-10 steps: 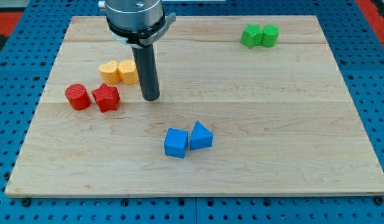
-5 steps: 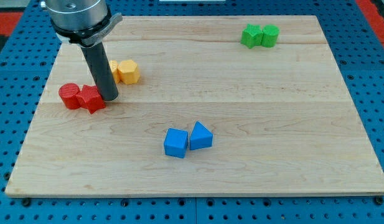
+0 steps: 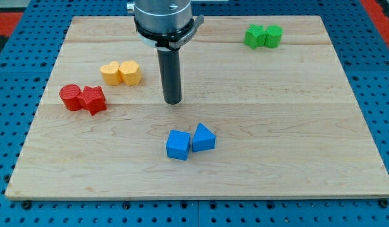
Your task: Slightly push the red blocks to the center left
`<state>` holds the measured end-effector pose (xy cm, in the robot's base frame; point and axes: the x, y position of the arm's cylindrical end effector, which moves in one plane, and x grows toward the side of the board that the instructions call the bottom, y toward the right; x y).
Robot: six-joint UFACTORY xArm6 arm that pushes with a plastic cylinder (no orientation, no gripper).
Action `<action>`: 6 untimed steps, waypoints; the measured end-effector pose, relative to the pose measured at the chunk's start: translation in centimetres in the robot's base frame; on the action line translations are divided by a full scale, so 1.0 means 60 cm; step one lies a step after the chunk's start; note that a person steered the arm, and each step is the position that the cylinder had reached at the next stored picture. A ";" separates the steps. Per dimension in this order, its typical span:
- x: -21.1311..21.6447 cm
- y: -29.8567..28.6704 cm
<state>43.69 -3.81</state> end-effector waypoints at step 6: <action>0.004 0.193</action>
